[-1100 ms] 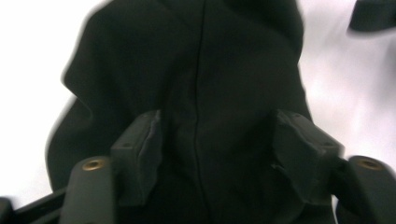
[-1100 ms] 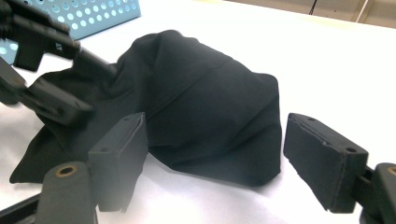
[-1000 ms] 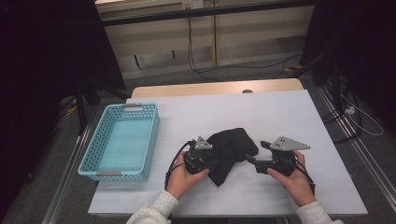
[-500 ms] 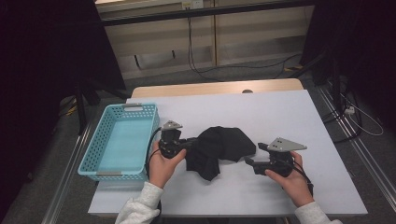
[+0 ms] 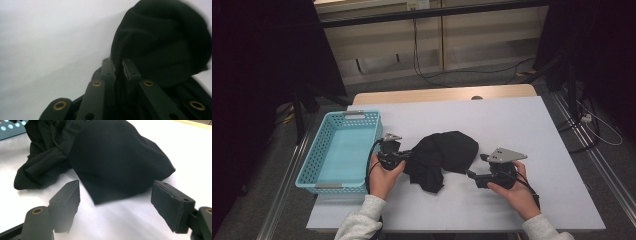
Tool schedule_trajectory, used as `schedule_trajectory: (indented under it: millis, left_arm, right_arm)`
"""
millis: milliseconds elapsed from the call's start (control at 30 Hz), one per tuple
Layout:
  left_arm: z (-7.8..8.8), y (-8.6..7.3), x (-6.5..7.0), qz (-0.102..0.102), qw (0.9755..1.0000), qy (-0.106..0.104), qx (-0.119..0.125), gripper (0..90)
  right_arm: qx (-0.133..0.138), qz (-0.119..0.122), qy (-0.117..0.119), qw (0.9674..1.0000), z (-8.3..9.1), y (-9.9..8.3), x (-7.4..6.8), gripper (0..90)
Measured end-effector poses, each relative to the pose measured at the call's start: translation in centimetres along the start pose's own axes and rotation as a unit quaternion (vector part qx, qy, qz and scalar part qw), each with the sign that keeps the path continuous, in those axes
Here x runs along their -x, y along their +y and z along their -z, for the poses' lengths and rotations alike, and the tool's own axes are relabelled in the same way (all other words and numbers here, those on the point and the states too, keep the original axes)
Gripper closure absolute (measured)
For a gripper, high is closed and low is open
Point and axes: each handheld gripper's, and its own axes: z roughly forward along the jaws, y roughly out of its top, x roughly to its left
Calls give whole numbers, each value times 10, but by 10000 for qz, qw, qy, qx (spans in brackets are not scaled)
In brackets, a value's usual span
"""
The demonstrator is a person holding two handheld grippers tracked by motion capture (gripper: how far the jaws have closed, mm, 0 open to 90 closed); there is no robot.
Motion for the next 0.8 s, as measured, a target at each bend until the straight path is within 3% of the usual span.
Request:
schedule_trajectory:
  millis: [167,333,500,700,800]
  left_arm:
    - [-2,-2,2,-148,9999,27,-7,761]
    - [9,6,7,-246,9993,-8,296,473]
    - [17,17,28,-677,9959,-114,590,356]
    - [0,15,52,-1139,9921,-443,286,324]
    - [-16,9,59,-1290,9906,-453,53,334]
  right_arm:
    - [6,9,41,10000,-1,1,-1,224]
    - [8,10,45,10000,0,1,-1,222]
    - [20,-13,23,10000,2,0,0,220]
    - [26,-30,-5,10000,5,-2,0,220]
    - [17,-37,-27,10000,7,-3,1,219]
